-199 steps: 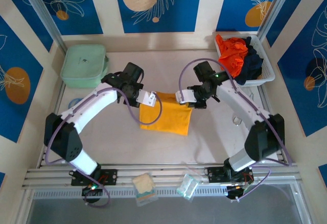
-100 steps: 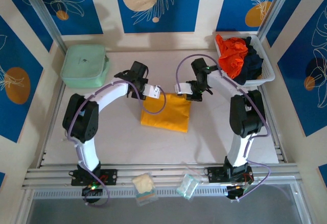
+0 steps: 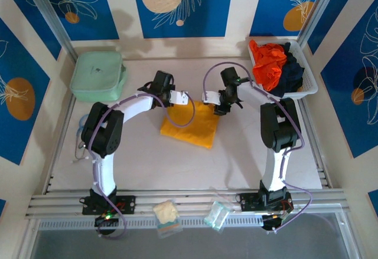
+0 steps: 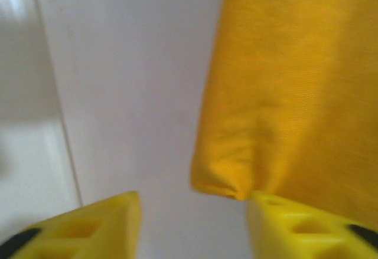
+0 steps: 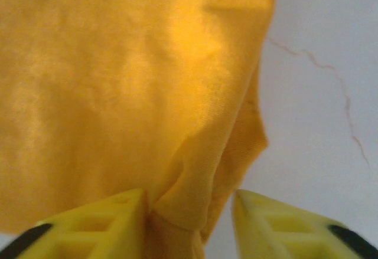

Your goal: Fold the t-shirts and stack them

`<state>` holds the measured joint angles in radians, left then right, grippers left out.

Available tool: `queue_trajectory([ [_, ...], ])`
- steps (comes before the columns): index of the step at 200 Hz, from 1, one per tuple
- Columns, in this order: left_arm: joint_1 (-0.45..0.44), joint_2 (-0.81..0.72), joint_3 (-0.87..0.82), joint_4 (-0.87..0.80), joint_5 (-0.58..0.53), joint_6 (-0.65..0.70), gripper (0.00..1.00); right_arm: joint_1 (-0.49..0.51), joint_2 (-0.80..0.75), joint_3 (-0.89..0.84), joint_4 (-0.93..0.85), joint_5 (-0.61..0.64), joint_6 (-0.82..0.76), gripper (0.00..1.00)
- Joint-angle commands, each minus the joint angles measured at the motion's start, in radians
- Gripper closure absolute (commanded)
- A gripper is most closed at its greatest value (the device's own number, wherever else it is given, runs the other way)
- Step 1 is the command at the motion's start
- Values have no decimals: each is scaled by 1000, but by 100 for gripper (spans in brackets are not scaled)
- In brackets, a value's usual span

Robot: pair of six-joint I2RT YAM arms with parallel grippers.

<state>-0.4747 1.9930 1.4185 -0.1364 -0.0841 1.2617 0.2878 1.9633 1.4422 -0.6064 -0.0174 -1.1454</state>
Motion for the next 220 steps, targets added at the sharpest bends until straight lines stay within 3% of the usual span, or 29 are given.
queue_trajectory([
  [1, 15, -6, 14, 177, -103, -109, 35, -12, -59, 21, 84, -16, 106, 50],
  [27, 22, -58, 37, 250, -188, -220, 17, -20, -152, 23, 148, -8, 220, 43],
  [65, 37, -192, 50, 289, -287, -397, 9, -37, -372, -1, 173, -175, 377, 33],
  [71, 40, -219, 47, 285, -296, -425, 9, -35, -415, -15, 185, -196, 405, 25],
  [75, 41, -242, 44, 282, -298, -443, 9, -34, -445, -25, 197, -205, 427, 5],
  [78, 43, -258, 41, 276, -299, -455, 9, -31, -468, -34, 209, -204, 451, 0],
  [99, 45, -364, 35, 216, -347, -559, 6, 4, -593, -30, 244, -20, 753, 1],
  [121, 44, -439, 111, -2, -437, -705, 3, 16, -653, 98, 9, 108, 993, 1],
  [142, 44, -497, 185, -266, -448, -867, 1, 1, -673, 148, -184, 62, 1116, 1],
  [174, 44, -607, 142, -493, -265, -1036, 0, -59, -704, -3, -215, -196, 1323, 1],
  [181, 43, -625, 124, -521, -233, -1069, 0, -66, -701, -38, -219, -185, 1386, 0],
  [220, 41, -619, 84, -728, -101, -1284, 10, -60, -701, -264, -184, -64, 1674, 22],
])
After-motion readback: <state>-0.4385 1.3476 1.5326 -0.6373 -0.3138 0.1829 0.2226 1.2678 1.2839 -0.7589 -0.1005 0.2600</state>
